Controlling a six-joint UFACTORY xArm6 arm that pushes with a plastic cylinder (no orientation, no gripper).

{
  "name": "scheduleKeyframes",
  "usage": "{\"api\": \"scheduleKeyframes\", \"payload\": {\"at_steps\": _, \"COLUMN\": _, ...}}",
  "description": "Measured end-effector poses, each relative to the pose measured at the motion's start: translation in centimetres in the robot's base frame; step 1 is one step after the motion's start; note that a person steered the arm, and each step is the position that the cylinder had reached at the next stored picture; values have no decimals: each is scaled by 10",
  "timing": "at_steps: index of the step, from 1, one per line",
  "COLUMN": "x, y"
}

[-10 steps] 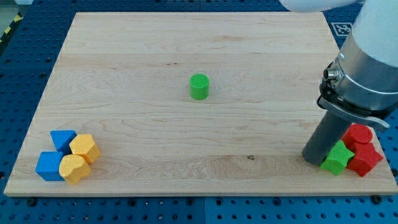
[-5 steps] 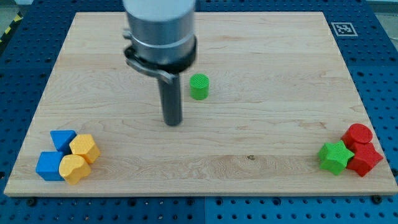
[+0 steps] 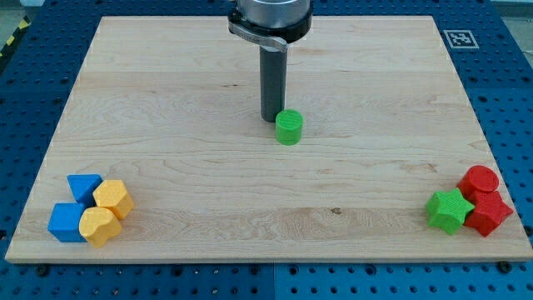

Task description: Push the green circle into the red circle

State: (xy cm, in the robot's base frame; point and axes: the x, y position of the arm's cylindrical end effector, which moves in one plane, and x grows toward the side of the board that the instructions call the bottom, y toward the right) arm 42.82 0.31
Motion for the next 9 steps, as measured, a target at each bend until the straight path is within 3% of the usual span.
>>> {"api": "scheduleKeyframes", "payload": {"at_steps": 3, "x": 48, "y": 14}}
{"api": "scheduleKeyframes", "payload": {"at_steps": 6, "x": 80, "y": 83}}
{"api": "scheduleKeyframes", "payload": {"at_steps": 9, "x": 59, "y": 136}}
